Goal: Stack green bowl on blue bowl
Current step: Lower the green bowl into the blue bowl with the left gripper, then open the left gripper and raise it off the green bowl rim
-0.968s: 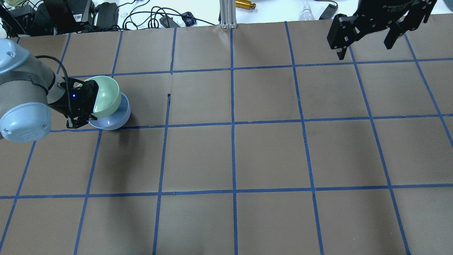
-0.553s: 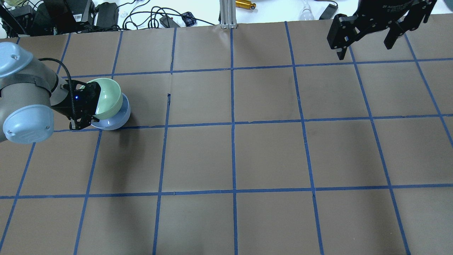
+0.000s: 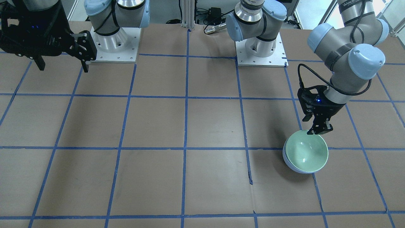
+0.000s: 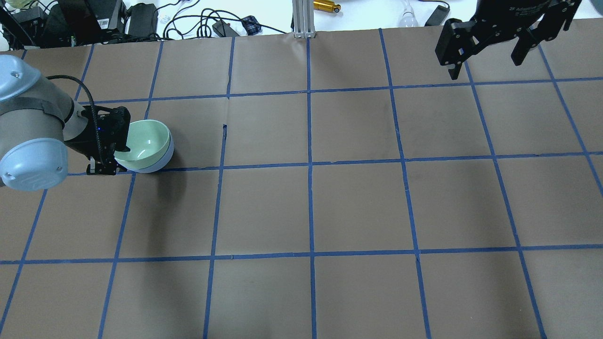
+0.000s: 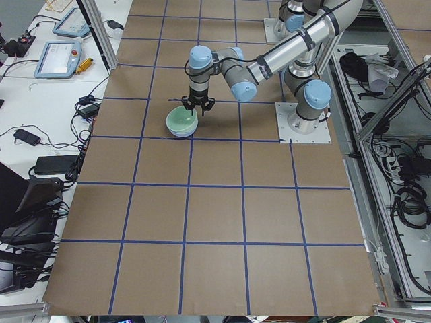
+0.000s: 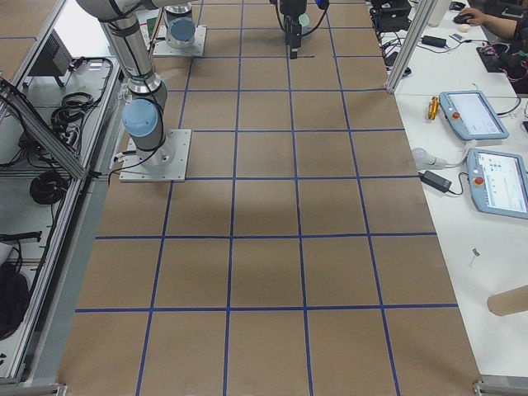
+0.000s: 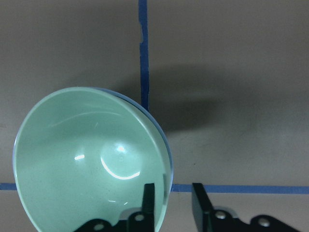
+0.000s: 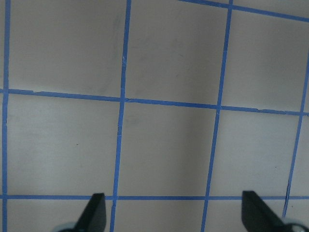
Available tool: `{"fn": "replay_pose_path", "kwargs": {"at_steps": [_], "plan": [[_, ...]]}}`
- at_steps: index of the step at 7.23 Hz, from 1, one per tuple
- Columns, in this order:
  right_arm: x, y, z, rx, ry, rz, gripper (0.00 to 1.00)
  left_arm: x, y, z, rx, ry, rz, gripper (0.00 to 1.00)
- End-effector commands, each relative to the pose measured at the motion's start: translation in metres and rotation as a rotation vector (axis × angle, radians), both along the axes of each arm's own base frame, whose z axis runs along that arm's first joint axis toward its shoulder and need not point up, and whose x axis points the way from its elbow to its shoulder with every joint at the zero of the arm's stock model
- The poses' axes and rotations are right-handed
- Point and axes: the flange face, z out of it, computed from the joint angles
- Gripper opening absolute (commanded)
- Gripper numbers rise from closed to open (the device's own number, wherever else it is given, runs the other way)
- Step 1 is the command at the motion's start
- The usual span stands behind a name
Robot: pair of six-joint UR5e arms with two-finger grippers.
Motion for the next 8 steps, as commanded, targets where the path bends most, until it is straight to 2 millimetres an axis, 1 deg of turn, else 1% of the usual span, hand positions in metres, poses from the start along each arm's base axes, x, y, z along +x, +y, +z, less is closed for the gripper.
{"fn": "replay_pose_path", "kwargs": {"at_steps": [1,2,3,4,5,6,7,8], "plan": [[0.000,0.000,0.000,0.000,0.000,0.000,1.00,-0.007,-0.002,0.021,-0.010,0.034,0.098,1.00],[0.000,0.000,0.000,0.000,0.000,0.000,1.00,-0.013,-0.009,0.041,-0.012,0.097,0.152,1.00],[0.000,0.000,0.000,0.000,0.000,0.000,1.00,-0.029,-0.021,0.066,-0.028,0.111,0.146,1.00],[0.000,0.000,0.000,0.000,0.000,0.000,1.00,-0.066,-0.028,0.100,-0.038,0.114,0.165,1.00],[0.000,0.000,0.000,0.000,0.000,0.000,1.00,-0.097,-0.031,0.128,-0.031,0.118,0.262,1.00],[0.000,0.000,0.000,0.000,0.000,0.000,1.00,-0.113,-0.033,0.147,-0.013,0.126,0.342,1.00],[0.000,0.000,0.000,0.000,0.000,0.000,1.00,-0.117,-0.030,0.156,0.021,0.133,0.461,1.00],[0.000,0.000,0.000,0.000,0.000,0.000,1.00,-0.121,-0.028,0.161,0.021,0.136,0.508,1.00]]}}
